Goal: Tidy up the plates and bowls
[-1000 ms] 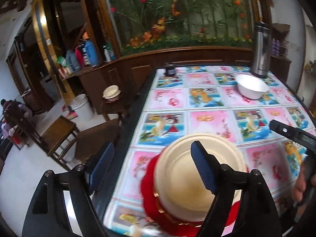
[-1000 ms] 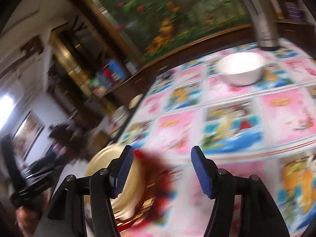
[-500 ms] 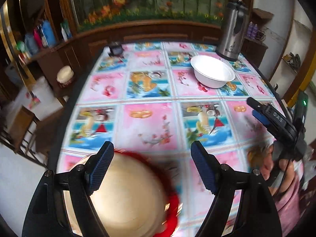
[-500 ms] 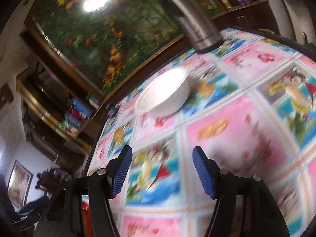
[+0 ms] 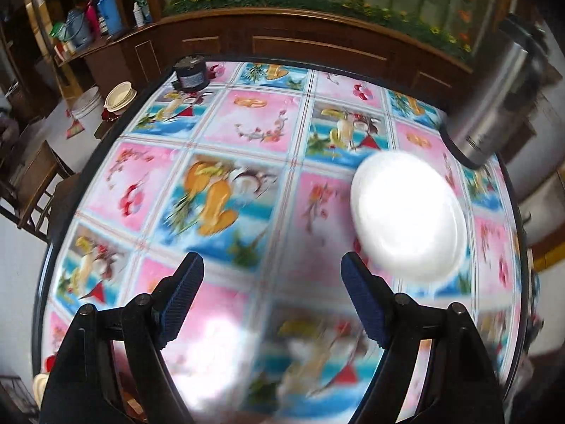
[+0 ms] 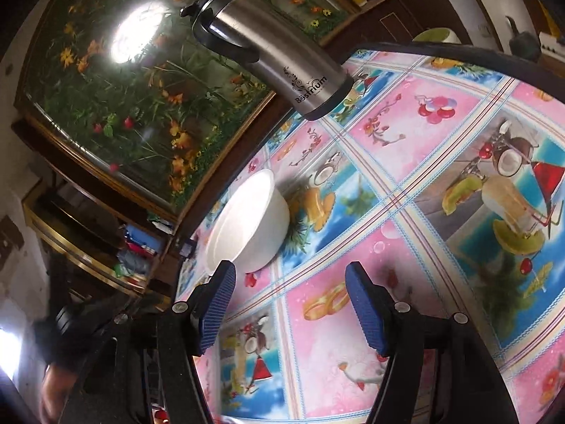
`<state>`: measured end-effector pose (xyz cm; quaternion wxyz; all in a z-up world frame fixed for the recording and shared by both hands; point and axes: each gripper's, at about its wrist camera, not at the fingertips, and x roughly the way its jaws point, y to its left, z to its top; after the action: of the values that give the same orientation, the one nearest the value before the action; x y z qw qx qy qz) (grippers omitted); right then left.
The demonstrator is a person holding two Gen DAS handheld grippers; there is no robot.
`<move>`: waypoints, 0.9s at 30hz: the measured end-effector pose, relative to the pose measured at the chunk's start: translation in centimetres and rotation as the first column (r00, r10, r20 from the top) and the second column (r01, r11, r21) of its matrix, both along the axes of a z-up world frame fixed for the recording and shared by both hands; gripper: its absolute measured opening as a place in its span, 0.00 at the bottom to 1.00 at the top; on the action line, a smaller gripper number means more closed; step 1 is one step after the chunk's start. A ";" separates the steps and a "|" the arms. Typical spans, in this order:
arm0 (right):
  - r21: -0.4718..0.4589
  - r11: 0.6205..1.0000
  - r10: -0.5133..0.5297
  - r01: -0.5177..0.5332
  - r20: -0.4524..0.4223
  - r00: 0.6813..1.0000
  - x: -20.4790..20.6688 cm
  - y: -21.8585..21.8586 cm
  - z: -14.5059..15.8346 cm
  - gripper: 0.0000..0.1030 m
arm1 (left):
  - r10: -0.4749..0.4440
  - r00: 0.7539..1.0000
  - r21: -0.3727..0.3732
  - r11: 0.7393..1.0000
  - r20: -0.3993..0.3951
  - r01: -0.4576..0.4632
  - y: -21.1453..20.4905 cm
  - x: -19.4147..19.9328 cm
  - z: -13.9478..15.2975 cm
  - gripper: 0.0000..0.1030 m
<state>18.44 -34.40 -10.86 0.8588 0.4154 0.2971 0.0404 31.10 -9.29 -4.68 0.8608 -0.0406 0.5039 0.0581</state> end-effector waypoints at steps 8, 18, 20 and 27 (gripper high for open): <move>0.064 0.997 0.028 -0.030 0.036 0.999 -0.3 -0.1 0.5 0.65 | 0.024 0.999 -0.057 0.998 -0.024 -0.025 -3.2 4.0 -3.2 0.78; 0.056 0.998 0.020 -0.021 0.020 1.000 -0.1 0.0 0.3 0.65 | -0.028 0.996 0.001 1.000 -0.090 0.028 -4.7 3.6 -5.6 0.38; 0.051 0.999 0.006 -0.007 0.016 1.000 0.0 -0.2 0.2 0.65 | -0.034 0.993 -0.005 0.999 -0.112 0.033 -4.4 3.0 -5.9 0.20; 0.088 0.996 0.010 -0.011 0.009 1.000 0.2 -1.1 -0.2 0.65 | -0.113 0.988 -0.007 0.994 -0.107 0.113 -3.5 -1.7 -4.8 0.16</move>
<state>18.64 -35.51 -11.10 0.8407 0.4512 0.2934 0.0598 29.40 -12.83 -9.47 0.8343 -0.0092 0.5510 0.0113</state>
